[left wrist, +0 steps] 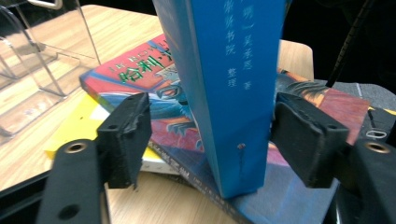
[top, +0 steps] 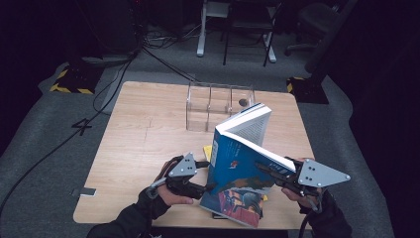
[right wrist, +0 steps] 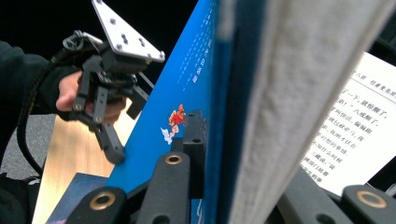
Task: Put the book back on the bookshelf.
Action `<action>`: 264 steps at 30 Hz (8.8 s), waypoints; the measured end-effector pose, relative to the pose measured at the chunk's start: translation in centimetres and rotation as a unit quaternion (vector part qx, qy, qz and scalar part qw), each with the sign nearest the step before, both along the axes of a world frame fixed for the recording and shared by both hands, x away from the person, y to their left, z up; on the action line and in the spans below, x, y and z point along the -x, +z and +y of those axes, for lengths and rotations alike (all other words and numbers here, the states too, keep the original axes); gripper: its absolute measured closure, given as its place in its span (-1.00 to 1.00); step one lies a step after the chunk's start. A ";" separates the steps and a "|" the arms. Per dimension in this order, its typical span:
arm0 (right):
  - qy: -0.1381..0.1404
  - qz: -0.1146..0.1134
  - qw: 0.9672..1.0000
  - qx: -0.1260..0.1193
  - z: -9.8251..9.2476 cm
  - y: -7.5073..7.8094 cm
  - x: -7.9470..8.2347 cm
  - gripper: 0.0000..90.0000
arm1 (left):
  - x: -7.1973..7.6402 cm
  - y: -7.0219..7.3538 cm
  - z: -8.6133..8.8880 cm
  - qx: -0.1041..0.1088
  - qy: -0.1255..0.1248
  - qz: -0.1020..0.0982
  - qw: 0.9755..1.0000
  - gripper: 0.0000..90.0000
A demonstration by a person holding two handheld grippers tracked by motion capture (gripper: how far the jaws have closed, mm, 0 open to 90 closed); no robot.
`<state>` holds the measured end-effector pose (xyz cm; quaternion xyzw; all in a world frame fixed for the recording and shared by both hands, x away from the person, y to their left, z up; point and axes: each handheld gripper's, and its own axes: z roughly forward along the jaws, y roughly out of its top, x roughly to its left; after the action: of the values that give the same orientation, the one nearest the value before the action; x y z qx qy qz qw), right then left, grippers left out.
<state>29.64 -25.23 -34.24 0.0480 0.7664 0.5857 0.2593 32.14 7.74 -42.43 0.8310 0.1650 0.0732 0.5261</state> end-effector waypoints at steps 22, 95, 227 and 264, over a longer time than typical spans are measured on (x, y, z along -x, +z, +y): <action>-0.029 0.013 0.999 -0.008 -2.0 -1.2 1.3 0.71 | -1.0 2.1 -3.1 0.039 -0.002 -0.032 0.999 -0.09; -0.223 0.147 0.962 0.049 -8.3 -9.5 -4.4 -0.26 | -1.1 10.6 -4.8 0.063 0.002 -0.089 0.994 0.31; -0.179 0.213 0.958 0.067 -7.8 -12.0 -5.7 -0.22 | -21.3 4.7 1.1 0.100 0.395 -0.074 0.910 0.30; -0.172 0.225 0.957 0.068 -8.0 -12.3 -5.8 -0.21 | -22.8 9.3 -0.3 -0.001 0.386 -0.069 0.920 0.35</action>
<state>35.44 -33.23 -46.49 0.2921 0.8229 0.4531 0.1798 54.90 7.43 -33.11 0.6963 0.4366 0.3278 0.4659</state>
